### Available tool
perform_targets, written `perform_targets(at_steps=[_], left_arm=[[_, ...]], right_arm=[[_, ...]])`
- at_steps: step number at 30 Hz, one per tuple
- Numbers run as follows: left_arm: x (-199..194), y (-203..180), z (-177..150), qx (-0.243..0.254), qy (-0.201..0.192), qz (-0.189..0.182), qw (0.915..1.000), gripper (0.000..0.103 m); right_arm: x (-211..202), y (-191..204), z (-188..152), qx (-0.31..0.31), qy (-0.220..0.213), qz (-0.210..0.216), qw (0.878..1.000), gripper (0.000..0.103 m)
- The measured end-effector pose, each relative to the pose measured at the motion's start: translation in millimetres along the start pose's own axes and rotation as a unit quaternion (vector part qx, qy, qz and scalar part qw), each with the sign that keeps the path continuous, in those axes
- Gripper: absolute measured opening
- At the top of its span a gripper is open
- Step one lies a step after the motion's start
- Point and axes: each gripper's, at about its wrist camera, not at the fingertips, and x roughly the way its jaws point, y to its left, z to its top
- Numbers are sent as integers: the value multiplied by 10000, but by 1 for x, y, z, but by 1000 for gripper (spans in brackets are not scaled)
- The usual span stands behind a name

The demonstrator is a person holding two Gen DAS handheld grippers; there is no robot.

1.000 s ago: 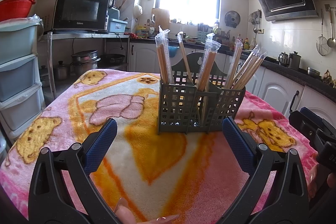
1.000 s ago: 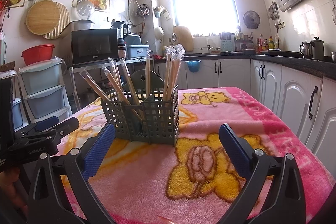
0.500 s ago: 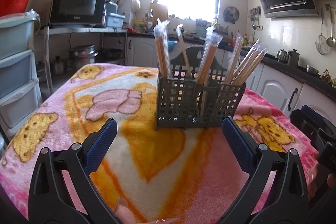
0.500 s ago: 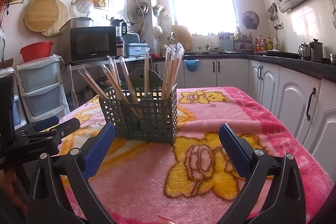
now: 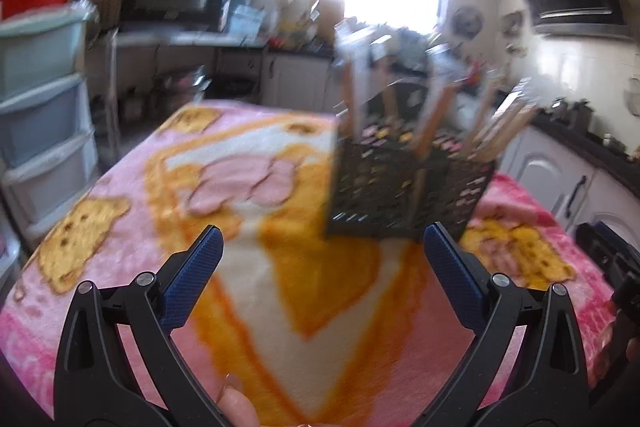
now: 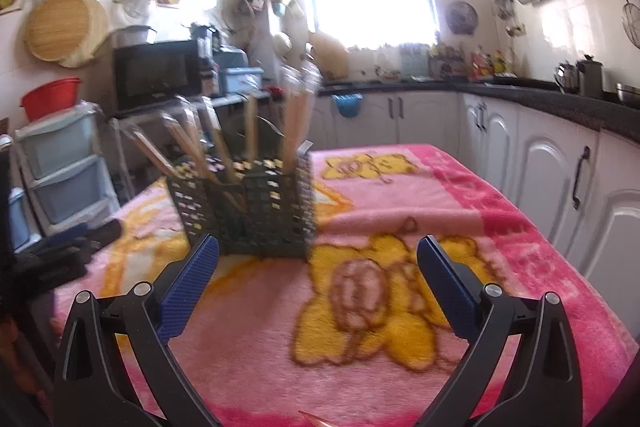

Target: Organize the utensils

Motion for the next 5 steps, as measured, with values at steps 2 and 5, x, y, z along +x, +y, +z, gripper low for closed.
perform_targets(at_steps=[2, 5], left_arm=[[11, 28, 7, -212, 527, 304, 9979, 93], [28, 74, 11, -396, 1007, 1045, 9886, 93]], right_arm=[[16, -17, 4, -99, 368, -448, 9983, 97], [57, -58, 4, -137, 1298, -1147, 9848, 97]])
